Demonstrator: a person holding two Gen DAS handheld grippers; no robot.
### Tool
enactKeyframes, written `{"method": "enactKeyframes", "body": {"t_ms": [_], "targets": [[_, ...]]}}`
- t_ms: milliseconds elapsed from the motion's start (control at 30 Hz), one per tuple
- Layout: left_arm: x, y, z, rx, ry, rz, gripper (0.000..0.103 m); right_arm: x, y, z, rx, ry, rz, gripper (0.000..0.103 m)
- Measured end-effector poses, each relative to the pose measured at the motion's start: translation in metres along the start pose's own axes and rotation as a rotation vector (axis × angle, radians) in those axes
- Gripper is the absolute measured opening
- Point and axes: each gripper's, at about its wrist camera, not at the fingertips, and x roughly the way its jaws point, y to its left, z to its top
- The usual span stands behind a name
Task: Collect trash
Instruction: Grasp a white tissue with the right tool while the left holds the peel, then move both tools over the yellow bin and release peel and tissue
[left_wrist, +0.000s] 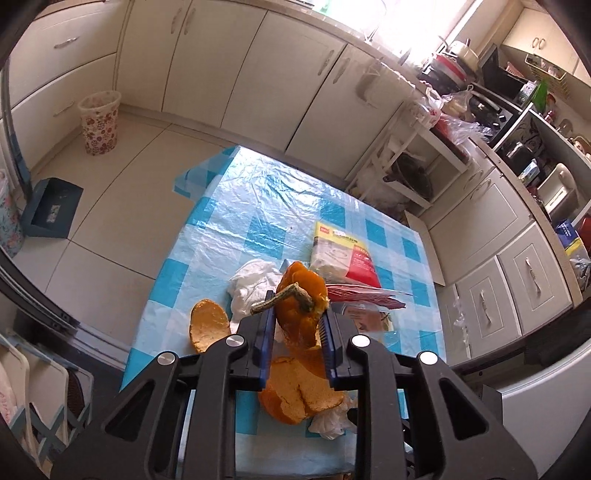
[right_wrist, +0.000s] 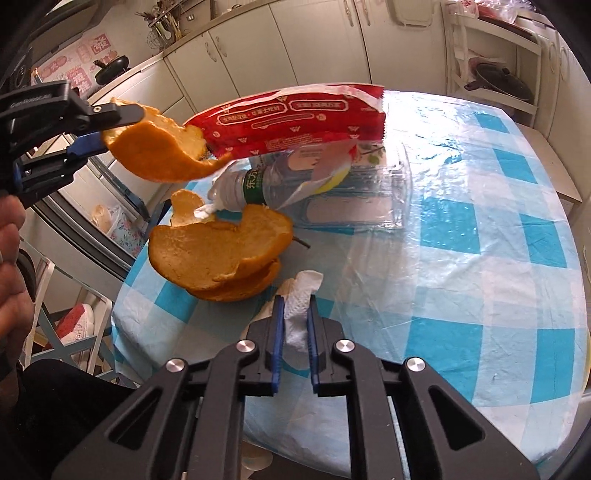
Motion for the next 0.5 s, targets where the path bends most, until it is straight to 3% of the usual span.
{"method": "enactKeyframes", "body": {"t_ms": [367,500], "targets": [[-0.011,-0.028,-0.006,0.074,-0.021,-0.081,0.021,-0.025,-0.043,0.0,0.136,-0.043,0.114,0.012],[-0.011,-0.041,-0.009,0.102,-0.019,-0.101,0.021,-0.036,-0.055,-0.004,0.147,-0.069,0.109,0.012]]}}
